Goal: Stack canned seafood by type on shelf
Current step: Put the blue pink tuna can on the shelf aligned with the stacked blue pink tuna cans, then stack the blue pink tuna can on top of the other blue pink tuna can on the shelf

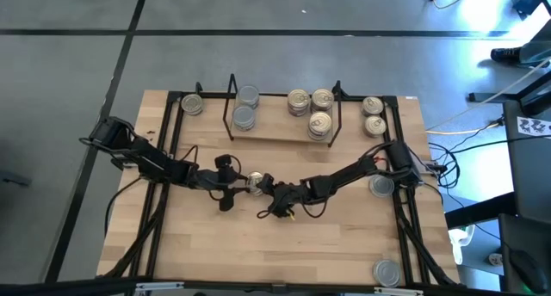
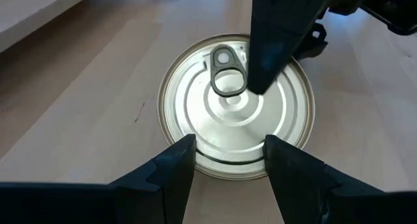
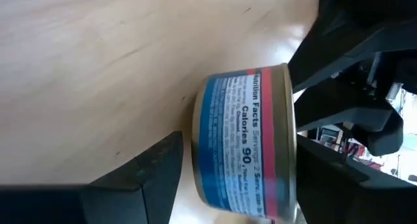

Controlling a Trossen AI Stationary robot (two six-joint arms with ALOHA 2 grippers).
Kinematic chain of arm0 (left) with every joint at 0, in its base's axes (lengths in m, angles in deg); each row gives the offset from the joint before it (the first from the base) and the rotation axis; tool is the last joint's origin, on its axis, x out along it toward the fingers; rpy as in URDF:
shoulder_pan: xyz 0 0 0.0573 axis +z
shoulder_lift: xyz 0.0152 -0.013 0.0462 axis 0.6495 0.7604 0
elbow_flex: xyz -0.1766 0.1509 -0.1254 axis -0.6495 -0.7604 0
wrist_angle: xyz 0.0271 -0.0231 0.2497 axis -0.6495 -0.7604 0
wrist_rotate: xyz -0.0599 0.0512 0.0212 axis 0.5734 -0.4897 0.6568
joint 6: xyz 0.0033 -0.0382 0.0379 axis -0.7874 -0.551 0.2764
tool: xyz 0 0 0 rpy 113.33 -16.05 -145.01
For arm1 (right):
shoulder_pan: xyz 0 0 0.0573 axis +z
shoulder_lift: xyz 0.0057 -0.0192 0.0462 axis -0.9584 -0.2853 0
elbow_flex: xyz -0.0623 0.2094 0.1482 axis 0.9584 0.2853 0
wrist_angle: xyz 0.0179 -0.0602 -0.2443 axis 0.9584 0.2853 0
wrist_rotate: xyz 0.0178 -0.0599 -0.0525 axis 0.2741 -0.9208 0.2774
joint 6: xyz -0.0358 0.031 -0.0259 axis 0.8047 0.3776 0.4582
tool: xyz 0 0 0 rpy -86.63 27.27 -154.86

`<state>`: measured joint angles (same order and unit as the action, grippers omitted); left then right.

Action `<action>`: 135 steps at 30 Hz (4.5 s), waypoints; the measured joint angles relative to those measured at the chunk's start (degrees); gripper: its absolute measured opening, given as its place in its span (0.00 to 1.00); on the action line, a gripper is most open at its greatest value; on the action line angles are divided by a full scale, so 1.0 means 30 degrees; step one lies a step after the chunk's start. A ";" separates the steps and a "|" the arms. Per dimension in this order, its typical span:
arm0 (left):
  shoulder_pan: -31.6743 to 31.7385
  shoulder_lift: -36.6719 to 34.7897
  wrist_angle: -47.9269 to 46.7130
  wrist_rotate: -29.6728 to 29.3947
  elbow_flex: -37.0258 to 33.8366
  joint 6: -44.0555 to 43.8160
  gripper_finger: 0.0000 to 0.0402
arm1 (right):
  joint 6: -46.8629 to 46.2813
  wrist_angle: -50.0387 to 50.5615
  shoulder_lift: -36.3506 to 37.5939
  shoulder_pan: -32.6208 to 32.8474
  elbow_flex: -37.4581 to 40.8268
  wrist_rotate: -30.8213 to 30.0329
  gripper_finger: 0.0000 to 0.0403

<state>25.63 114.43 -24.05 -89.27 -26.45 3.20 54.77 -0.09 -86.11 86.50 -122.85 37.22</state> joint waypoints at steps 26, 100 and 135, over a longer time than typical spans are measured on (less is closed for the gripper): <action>-0.0080 -0.3412 -0.3600 -0.0895 -0.0108 -0.0274 0.46 | -0.8668 0.1851 0.2327 -0.0105 0.0066 -0.2203 0.49; 0.1581 -0.4779 -0.6345 -0.4277 0.0015 0.0100 0.46 | -2.7384 2.3405 0.9408 -0.2777 -0.2871 -0.2850 0.65; 0.1540 -0.4779 -0.6362 -0.3716 0.0015 -0.1872 0.46 | -3.6029 2.4685 1.9500 -1.2413 0.8182 -0.3098 0.20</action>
<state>30.25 100.09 -43.14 -100.42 -26.40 -2.41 -53.32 73.96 -27.61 49.26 -98.30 27.93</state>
